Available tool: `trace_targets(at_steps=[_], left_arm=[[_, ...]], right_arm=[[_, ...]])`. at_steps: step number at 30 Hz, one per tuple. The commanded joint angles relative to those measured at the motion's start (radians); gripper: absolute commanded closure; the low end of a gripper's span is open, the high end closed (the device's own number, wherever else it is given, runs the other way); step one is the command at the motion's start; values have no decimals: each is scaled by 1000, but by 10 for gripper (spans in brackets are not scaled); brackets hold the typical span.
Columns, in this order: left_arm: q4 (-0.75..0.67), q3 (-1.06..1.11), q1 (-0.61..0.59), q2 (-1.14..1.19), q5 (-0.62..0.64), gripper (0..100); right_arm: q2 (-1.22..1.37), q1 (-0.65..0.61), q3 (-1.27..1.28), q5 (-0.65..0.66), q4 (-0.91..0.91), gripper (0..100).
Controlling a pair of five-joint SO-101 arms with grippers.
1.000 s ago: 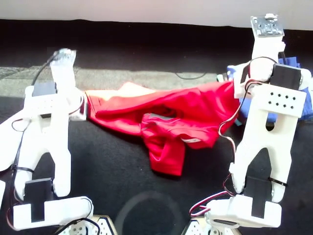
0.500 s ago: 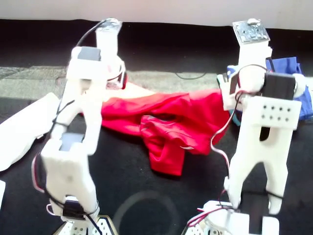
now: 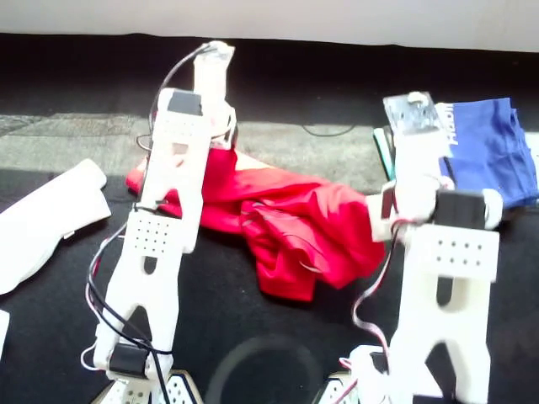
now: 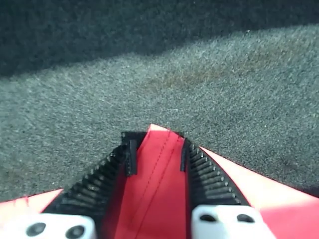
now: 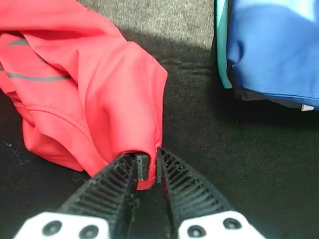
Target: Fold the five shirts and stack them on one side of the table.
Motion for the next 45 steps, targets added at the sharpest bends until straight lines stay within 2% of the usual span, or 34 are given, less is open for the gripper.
trace_targets(at_steps=[1, 4, 8, 12, 16, 20, 23, 26, 31, 38, 45], left_arm=[[5, -56, 24, 15, 0, 842], [18, -58, 25, 24, 0, 842], [43, -58, 25, 28, -2, 851], [57, -62, 24, 24, -2, 1000], [71, -84, 24, 4, -2, 992], [196, -186, 22, -68, -2, 991], [282, -217, 18, -160, -2, 991], [296, -151, 5, -288, -2, 991], [296, -7, 2, -538, -2, 991], [295, 280, -44, -946, -3, 991], [292, 314, -81, -1194, -38, 991]], right_arm=[[-125, -7, 110, 37, -41, 992], [-188, -7, 179, 109, -41, 992], [-236, -4, 229, 121, -42, 992], [-259, -2, 295, 120, -122, 992], [-263, -1, 414, 118, -237, 992], [-263, -1, 499, 117, -332, 992], [-255, -2, 506, 117, -412, 992], [-248, -1, 443, 117, -501, 992], [-70, -1, 173, 117, -515, 992], [280, -1, -530, 123, -291, 992], [621, -1, -1161, 164, -128, 992]])
